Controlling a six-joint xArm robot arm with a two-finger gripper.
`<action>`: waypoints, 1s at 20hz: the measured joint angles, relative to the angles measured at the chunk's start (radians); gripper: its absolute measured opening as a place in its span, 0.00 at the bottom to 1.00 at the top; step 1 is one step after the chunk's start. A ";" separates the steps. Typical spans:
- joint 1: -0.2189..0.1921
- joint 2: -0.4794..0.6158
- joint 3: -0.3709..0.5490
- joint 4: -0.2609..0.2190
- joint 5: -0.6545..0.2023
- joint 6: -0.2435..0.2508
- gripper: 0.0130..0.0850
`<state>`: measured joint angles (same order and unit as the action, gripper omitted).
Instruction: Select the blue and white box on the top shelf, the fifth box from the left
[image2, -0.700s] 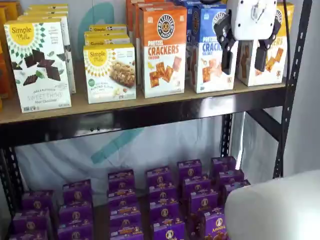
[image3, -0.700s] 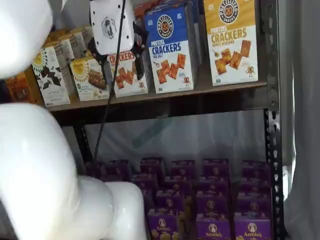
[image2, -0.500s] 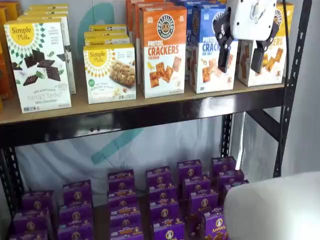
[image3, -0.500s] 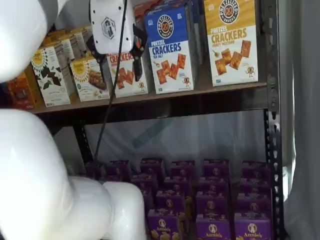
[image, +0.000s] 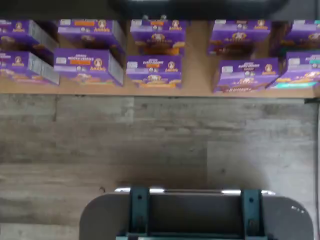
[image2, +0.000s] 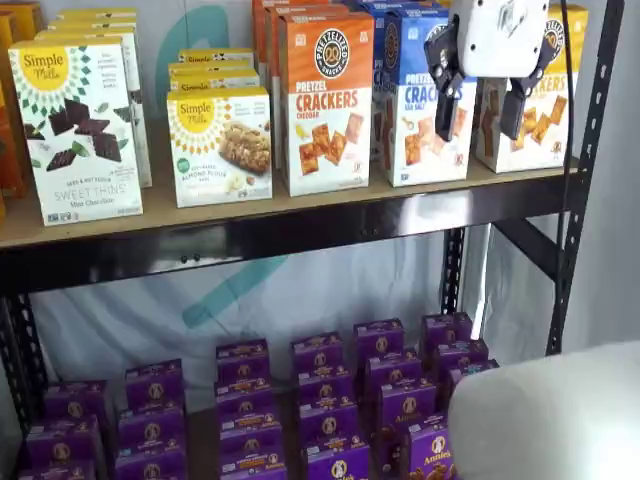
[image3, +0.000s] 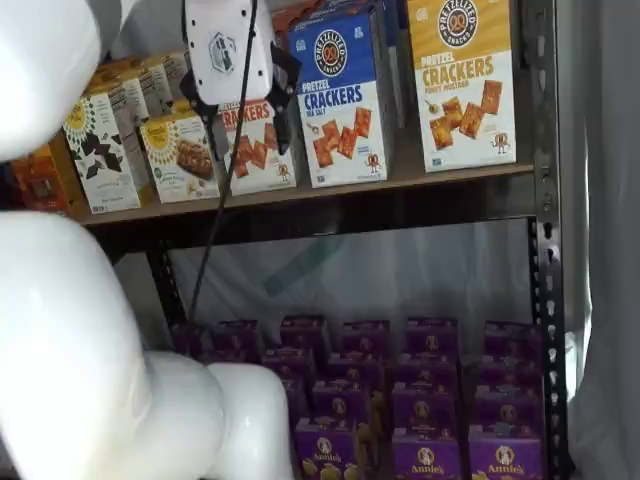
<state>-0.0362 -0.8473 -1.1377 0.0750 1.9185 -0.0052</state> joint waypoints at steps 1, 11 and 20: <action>-0.003 0.005 -0.002 -0.004 -0.013 -0.005 1.00; -0.098 0.118 -0.088 0.001 -0.097 -0.100 1.00; -0.147 0.207 -0.153 0.000 -0.141 -0.152 1.00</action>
<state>-0.1830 -0.6405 -1.2911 0.0754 1.7775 -0.1571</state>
